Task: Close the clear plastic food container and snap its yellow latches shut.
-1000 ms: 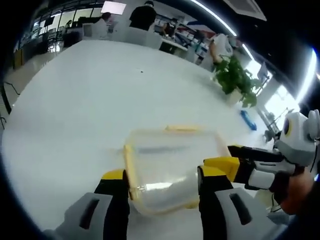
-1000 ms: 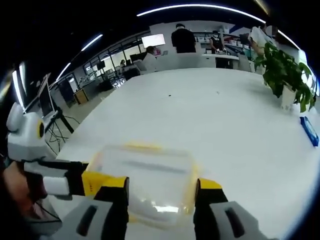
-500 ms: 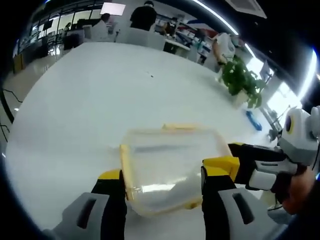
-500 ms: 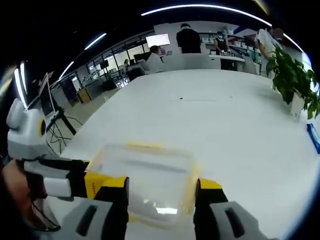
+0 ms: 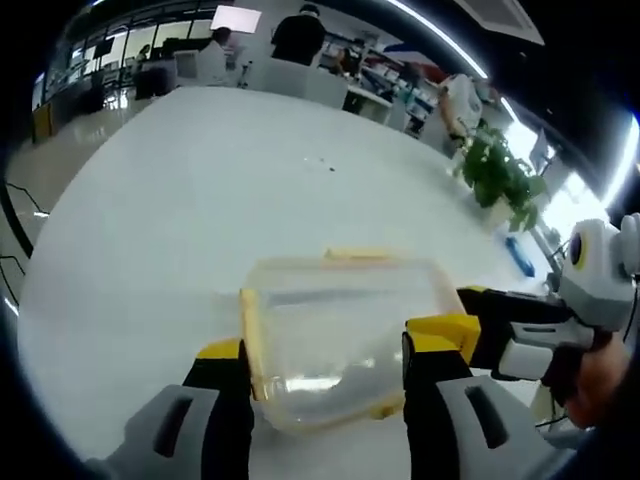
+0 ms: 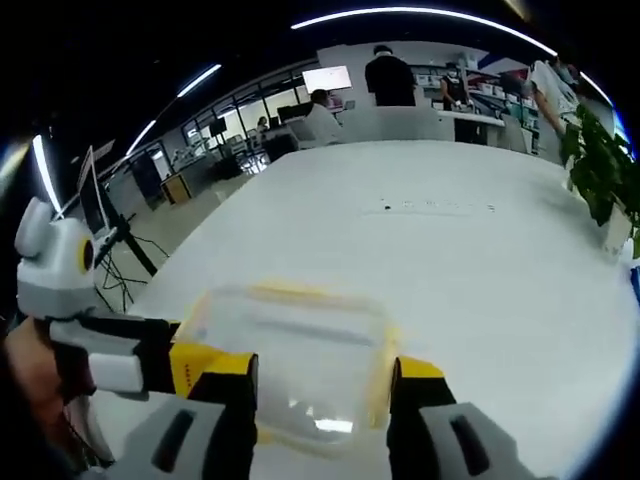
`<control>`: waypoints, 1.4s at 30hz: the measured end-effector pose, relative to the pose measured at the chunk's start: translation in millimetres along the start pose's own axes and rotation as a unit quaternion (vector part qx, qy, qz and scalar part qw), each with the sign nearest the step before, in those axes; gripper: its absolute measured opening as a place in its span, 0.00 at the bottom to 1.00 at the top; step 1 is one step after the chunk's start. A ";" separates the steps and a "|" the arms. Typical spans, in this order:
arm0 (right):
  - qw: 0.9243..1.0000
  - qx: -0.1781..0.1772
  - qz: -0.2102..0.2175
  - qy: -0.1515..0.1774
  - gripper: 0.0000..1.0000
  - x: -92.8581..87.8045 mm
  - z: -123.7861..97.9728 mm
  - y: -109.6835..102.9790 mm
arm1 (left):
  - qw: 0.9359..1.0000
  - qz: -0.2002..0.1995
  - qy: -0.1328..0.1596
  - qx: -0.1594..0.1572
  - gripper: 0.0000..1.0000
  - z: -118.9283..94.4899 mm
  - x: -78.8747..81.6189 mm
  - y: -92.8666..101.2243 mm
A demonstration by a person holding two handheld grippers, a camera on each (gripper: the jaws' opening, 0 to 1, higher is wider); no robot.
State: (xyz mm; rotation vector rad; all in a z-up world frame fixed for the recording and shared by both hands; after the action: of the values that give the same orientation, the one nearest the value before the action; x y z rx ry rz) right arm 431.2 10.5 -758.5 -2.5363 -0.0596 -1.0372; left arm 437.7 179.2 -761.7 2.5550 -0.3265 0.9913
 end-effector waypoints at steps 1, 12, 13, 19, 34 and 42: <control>1.000 0.000 0.000 0.002 0.51 0.7 1.6 -0.7 | 1.000 0.001 0.001 0.000 0.59 0.7 1.3 -1.9; 1.000 0.005 0.008 0.000 0.51 7.5 11.7 -4.6 | 1.000 0.000 0.002 0.000 0.59 3.3 8.3 -12.5; 1.000 0.005 0.011 0.000 0.52 7.3 11.7 -4.1 | 1.000 -0.001 0.002 0.000 0.59 3.4 8.3 -12.7; 0.999 0.026 0.019 -0.012 0.53 10.3 12.9 1.1 | 1.000 0.003 0.006 -0.014 0.59 3.3 9.5 -19.5; 0.995 0.067 -0.046 0.061 1.00 19.9 -2.0 2.8 | 0.991 -0.003 0.130 -0.034 0.99 -15.0 18.5 -52.1; 0.993 0.087 -0.060 0.055 1.00 21.5 -1.6 -0.1 | 0.992 0.033 0.120 -0.020 0.99 -19.7 17.4 -51.1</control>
State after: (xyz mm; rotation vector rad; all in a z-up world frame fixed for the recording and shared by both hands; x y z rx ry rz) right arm 445.7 7.7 -742.9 -2.3393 -0.2638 -1.1626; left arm 456.2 232.3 -749.8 2.3704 -0.3609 1.2882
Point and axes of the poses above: the point that each gripper's makers call its tool centre point, and the gripper's own axes: z roughly forward along the fingers, y roughly to its right, x roughly out of its top, the point moved 10 cm from there along -z, roughly backward along the fingers, and after that the axes turned 9 degrees about z, right-handed, at the moved point
